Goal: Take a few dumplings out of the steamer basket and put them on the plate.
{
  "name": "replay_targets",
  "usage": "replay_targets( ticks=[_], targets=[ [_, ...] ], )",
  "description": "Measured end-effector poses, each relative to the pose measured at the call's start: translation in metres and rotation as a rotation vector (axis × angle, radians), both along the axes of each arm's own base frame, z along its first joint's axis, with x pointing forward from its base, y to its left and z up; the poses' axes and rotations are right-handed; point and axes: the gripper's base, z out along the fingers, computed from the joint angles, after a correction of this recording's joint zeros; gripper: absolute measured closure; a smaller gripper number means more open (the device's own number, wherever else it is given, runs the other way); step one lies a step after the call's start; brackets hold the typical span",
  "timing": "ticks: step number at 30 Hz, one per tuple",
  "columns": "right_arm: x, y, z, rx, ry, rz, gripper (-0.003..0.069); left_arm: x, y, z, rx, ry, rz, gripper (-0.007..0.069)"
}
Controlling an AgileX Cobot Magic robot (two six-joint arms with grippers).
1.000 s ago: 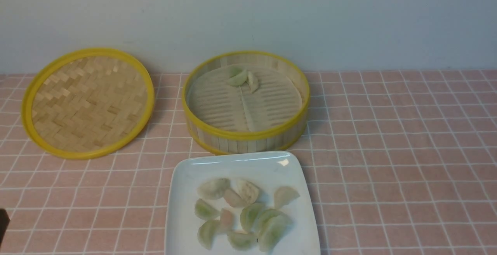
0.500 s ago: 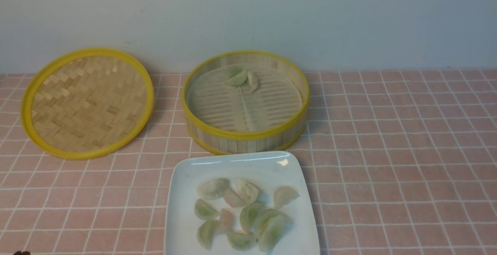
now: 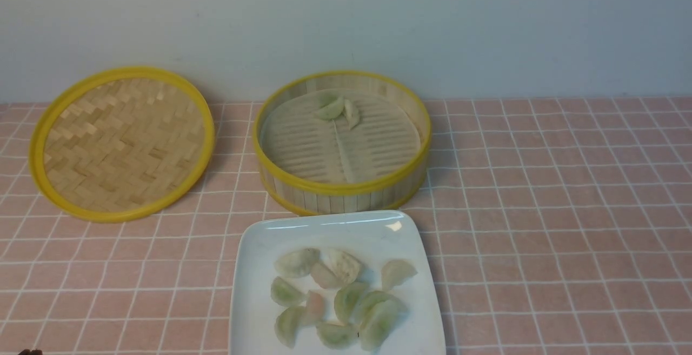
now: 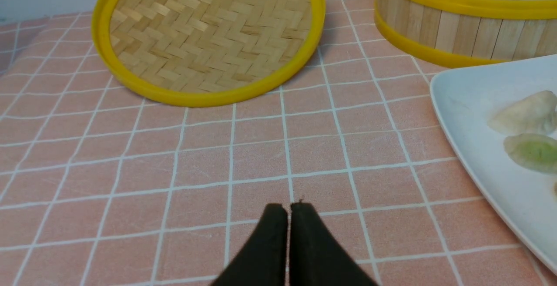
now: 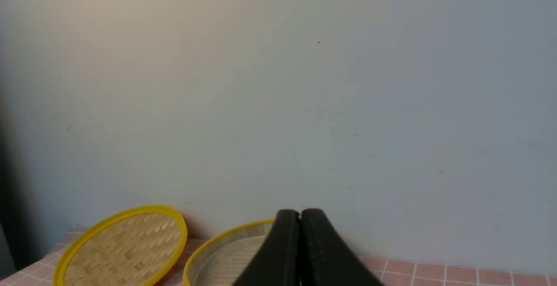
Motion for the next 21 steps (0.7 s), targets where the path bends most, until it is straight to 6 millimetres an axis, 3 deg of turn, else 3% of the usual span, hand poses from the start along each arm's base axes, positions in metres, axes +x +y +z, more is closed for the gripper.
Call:
replay_targets(
  ticks=[18, 21],
  targets=[
    [-0.0026, 0.0065, -0.0010, -0.055, -0.016, 0.068, 0.0673, 0.0000, 0.0000, 0.0000, 0.000, 0.000, 0.000, 0.0631],
    [0.0016, 0.0080, -0.0091, -0.074, -0.001, 0.043, 0.0673, 0.0000, 0.0000, 0.0000, 0.000, 0.000, 0.000, 0.0631]
  ],
)
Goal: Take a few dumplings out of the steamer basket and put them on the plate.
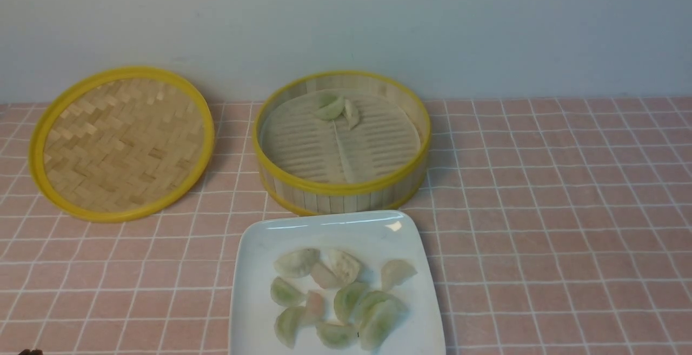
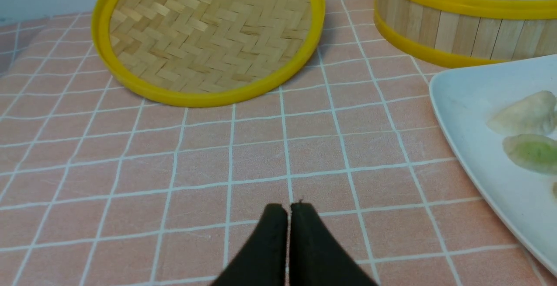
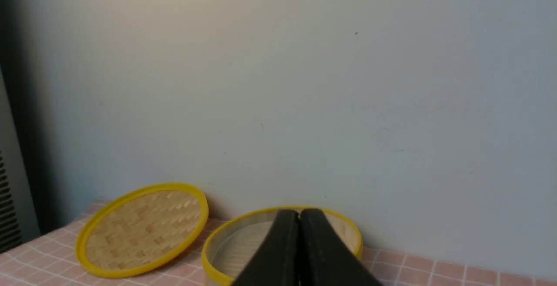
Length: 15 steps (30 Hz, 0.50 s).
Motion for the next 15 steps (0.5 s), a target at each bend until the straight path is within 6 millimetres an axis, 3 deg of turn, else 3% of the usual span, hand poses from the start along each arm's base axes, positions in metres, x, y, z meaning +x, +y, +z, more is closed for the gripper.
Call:
replay_targets(
  ticks=[3, 6, 13, 15],
  targets=[
    [0.006, 0.000, -0.012, -0.031, 0.027, -0.083, 0.0673, 0.000, 0.000, 0.000, 0.000, 0.000, 0.000, 0.0631],
    [0.018, -0.003, -0.040, -0.085, 0.107, -0.260, 0.0673, 0.000, 0.000, 0.000, 0.001, 0.000, 0.000, 0.0631],
    [0.035, -0.009, -0.124, -0.144, 0.371, -0.434, 0.0673, 0.000, 0.000, 0.000, 0.001, 0.000, 0.000, 0.0631],
    [0.036, -0.009, -0.127, -0.143, 0.372, -0.435, 0.0673, 0.000, 0.000, 0.000, 0.001, 0.001, 0.000, 0.0631]
  ],
)
